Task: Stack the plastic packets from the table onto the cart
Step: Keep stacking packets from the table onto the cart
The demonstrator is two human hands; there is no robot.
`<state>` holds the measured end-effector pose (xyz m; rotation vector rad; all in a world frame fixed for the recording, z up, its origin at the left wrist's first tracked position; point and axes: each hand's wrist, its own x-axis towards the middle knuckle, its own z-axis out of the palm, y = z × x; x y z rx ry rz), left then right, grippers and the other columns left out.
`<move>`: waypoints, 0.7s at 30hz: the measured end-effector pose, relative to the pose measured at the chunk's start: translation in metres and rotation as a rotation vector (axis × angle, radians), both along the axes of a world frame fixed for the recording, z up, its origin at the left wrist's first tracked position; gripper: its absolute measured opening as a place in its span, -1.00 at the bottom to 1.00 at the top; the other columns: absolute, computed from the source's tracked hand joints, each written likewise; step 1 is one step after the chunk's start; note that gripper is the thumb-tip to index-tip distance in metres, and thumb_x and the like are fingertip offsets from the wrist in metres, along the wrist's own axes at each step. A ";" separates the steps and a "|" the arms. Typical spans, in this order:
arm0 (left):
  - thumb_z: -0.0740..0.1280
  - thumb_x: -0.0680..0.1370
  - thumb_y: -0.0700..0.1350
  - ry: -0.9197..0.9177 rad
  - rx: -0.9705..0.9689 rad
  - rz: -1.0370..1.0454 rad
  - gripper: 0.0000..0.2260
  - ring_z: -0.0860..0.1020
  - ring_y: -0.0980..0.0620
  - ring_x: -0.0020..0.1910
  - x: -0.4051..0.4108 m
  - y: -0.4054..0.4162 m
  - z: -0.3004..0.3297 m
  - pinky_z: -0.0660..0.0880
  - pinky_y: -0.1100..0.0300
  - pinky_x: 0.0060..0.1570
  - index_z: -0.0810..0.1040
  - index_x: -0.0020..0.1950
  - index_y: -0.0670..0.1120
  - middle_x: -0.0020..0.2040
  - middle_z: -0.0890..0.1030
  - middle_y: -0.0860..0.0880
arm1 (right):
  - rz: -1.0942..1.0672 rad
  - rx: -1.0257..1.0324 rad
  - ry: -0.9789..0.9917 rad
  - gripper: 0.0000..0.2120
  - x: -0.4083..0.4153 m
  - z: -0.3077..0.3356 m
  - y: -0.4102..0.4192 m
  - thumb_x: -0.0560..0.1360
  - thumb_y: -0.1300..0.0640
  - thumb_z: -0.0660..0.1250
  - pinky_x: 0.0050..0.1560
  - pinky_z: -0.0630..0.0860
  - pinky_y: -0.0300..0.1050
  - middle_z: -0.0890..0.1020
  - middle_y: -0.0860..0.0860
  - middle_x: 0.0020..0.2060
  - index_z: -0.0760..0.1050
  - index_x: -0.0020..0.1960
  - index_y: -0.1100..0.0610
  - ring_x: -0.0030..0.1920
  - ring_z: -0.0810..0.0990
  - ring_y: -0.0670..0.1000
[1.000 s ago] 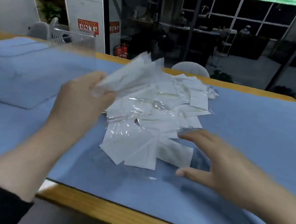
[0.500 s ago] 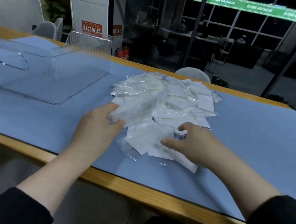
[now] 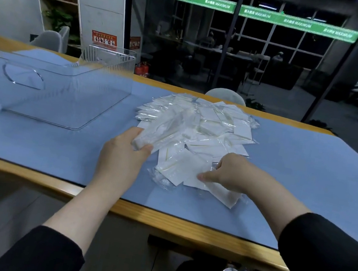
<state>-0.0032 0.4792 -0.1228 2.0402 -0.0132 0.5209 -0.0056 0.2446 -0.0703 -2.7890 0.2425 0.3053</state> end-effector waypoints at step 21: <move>0.40 0.56 -0.04 0.032 0.074 -0.037 -0.86 0.58 -0.06 -0.15 0.004 -0.001 0.003 0.57 0.01 -0.12 0.60 0.11 0.07 -0.20 0.60 0.01 | -0.141 0.377 -0.114 -0.51 0.014 -0.005 0.054 0.42 -0.25 0.48 -0.41 0.35 -0.19 0.51 0.05 -0.45 0.42 -0.22 0.16 -0.49 0.46 0.04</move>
